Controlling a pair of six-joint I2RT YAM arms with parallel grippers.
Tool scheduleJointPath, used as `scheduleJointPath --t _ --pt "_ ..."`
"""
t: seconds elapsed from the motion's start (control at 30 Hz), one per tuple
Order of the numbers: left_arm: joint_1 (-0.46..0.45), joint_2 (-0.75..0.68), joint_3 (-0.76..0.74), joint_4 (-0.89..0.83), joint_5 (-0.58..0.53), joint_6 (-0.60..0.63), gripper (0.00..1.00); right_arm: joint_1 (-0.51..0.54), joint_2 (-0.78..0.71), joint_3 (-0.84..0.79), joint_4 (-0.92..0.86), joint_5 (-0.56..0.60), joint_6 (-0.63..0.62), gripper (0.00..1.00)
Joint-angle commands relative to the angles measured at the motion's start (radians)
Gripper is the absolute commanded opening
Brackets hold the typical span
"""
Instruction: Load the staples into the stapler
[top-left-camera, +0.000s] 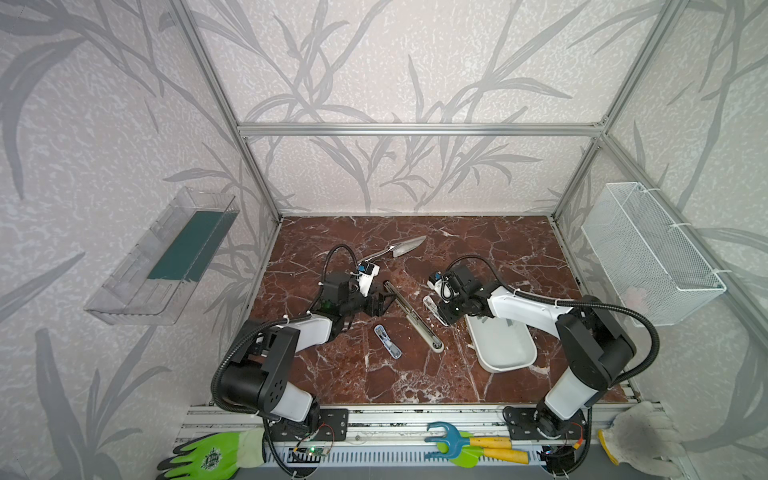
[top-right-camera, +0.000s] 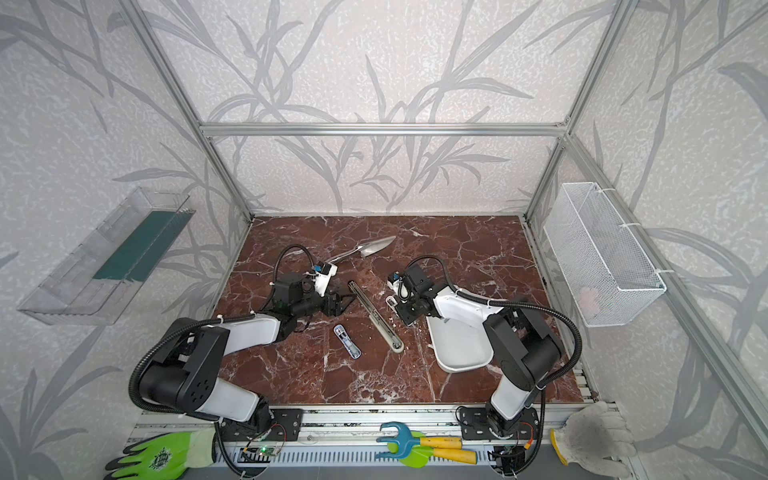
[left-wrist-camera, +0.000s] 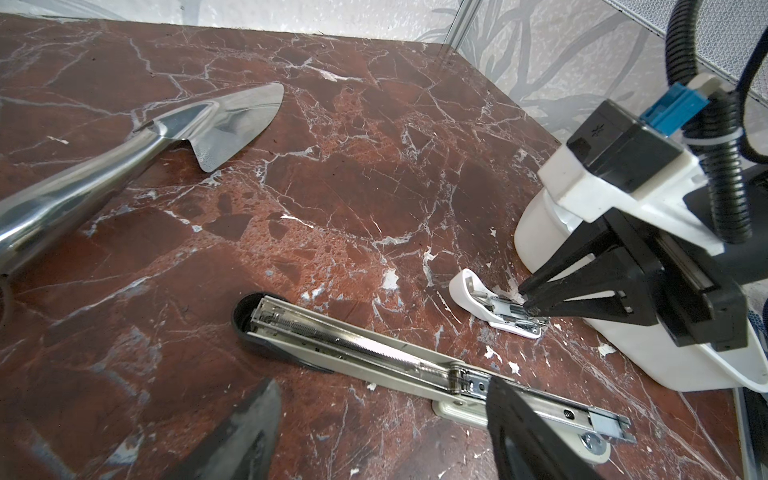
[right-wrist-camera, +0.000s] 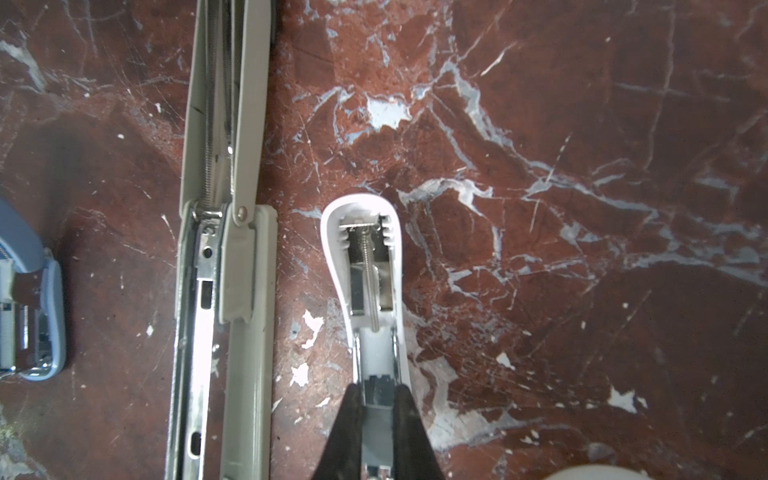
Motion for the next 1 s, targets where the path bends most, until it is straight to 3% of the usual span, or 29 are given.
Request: scheduleJointPath --t 0.0,0.97 --pt "-0.004 0.009 0.028 -0.006 -0.002 0.022 0.79 0.006 0.037 0.025 -0.026 0.007 -0.002 0.04" --pt "-0.010 0.013 0.035 -0.023 -0.011 0.028 0.78 0.066 0.058 0.039 -0.033 -0.033 0.041 0.04"
